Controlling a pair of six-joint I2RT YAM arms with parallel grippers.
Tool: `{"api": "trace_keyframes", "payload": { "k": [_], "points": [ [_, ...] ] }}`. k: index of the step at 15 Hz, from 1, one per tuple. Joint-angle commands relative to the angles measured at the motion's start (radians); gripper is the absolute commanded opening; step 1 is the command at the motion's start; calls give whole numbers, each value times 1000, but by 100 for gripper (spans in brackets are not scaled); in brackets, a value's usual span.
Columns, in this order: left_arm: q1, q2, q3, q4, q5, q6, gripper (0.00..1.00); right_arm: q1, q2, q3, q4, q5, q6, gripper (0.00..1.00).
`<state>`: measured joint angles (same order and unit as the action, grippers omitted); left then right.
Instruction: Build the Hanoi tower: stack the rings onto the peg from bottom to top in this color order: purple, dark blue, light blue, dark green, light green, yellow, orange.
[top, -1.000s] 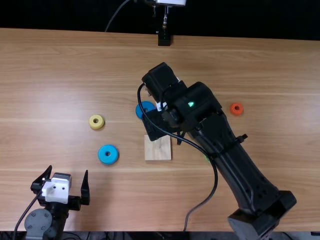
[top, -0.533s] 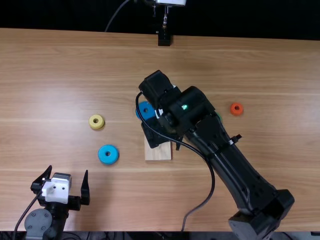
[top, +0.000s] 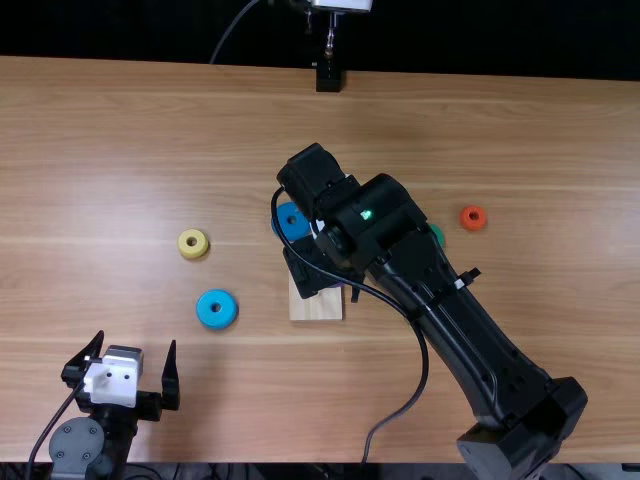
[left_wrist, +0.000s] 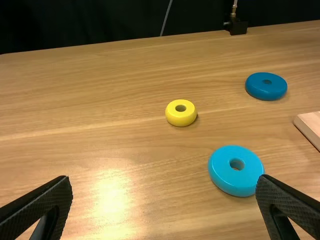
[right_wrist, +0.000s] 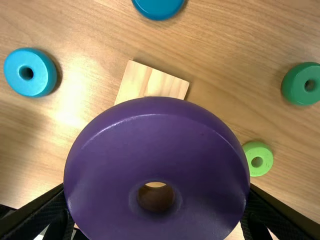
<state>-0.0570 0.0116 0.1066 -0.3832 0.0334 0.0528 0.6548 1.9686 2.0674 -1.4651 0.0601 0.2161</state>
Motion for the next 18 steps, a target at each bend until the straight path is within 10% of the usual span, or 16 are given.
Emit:
{"api": "trace_keyframes", "payload": {
  "k": [1,18],
  "points": [
    [13,-12,-107,-75,9,17,100,12,-42,2,4,-1,8,0],
    [13,-12,-107,-75,9,17,100,51,-34,69,17,1,5,0]
  ]
}}
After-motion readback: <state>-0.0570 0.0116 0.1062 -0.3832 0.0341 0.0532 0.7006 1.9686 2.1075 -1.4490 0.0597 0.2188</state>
